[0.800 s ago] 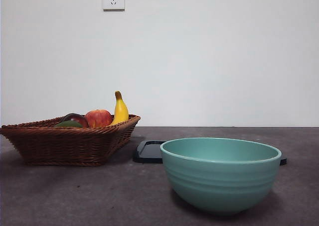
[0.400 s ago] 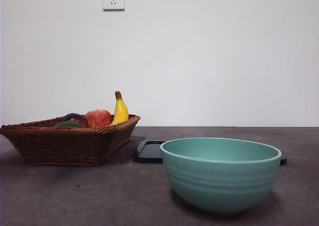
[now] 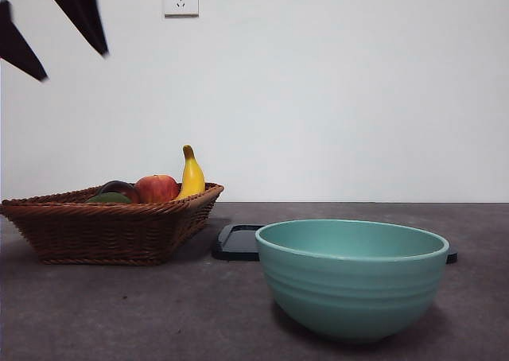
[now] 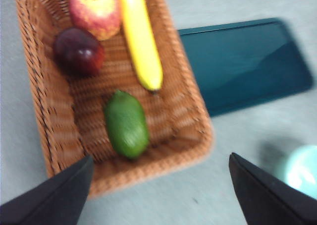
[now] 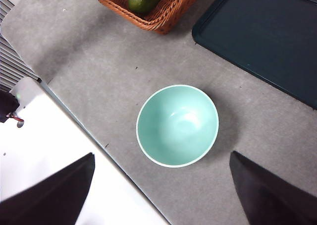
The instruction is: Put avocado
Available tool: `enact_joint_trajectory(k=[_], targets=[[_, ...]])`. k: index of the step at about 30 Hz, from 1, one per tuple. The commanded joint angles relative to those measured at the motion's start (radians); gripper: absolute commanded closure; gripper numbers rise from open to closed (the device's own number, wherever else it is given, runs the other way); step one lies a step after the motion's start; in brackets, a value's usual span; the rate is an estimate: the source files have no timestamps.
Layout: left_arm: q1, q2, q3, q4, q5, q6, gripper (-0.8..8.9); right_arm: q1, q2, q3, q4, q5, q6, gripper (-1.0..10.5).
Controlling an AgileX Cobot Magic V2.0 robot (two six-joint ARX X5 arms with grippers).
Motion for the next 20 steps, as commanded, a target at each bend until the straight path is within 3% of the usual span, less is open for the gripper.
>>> enact_joint_trajectory(k=[1, 13, 20], targets=[[-0.029, 0.105, 0.067, 0.01, -0.067, -0.006, 3.79, 0.005, 0.008, 0.019, 0.005, -0.001, -0.008, 5.1], [-0.076, 0.384, 0.111, 0.037, -0.232, -0.006, 3.81, 0.005, 0.008, 0.019, 0.004, 0.0, -0.007, 5.1], [-0.077, 0.481, 0.111, 0.075, -0.234, -0.006, 3.81, 0.005, 0.008, 0.019, 0.003, 0.0, -0.004, 5.1]])
